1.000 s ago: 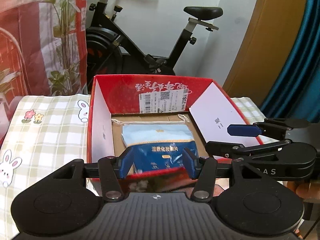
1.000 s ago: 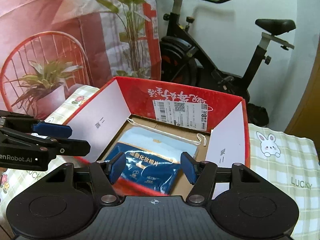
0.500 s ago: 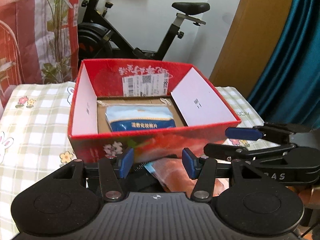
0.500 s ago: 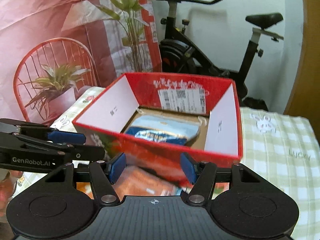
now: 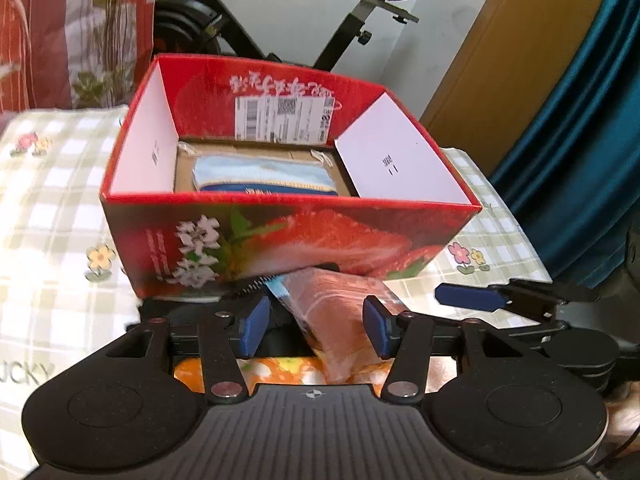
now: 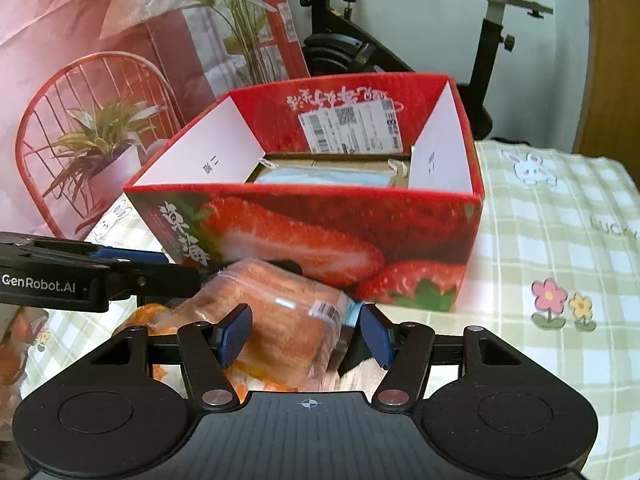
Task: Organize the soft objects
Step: 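Lower the left tool onto the wrapped cake and close it, then carry the wrapped cake with the left tool over the red box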
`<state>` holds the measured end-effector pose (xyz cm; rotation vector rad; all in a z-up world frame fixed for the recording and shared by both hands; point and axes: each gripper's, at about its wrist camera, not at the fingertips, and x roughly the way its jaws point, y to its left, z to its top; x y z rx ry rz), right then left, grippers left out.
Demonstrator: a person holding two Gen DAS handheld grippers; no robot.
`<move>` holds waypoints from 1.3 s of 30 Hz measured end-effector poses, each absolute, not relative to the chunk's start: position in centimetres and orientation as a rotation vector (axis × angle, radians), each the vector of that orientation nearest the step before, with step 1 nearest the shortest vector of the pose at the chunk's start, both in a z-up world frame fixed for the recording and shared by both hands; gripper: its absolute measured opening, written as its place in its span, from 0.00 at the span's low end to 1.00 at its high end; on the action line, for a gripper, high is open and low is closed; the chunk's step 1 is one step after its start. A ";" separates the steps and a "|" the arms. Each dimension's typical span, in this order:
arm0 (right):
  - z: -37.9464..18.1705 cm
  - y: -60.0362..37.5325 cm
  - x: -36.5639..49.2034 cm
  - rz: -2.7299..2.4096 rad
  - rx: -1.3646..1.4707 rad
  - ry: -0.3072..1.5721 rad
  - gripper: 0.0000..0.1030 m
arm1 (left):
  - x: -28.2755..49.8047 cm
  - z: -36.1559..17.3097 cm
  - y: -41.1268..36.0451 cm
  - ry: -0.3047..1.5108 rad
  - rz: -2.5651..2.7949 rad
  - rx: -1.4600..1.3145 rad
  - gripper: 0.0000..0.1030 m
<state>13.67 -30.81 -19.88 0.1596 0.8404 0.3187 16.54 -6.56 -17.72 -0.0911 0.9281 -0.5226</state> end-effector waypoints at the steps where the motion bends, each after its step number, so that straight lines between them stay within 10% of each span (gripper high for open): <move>1: -20.1 -31.0 13.6 0.327 0.173 0.845 0.56 | 16.6 -17.9 -6.6 0.937 -0.533 -0.107 0.50; 11: -19.7 -30.4 12.4 0.398 0.124 0.846 0.70 | 16.8 -18.7 -6.9 0.952 -0.520 -0.095 0.50; 39: -22.8 -28.3 13.9 0.492 0.037 0.844 0.71 | 17.7 -20.6 -7.7 1.001 -0.552 -0.105 0.50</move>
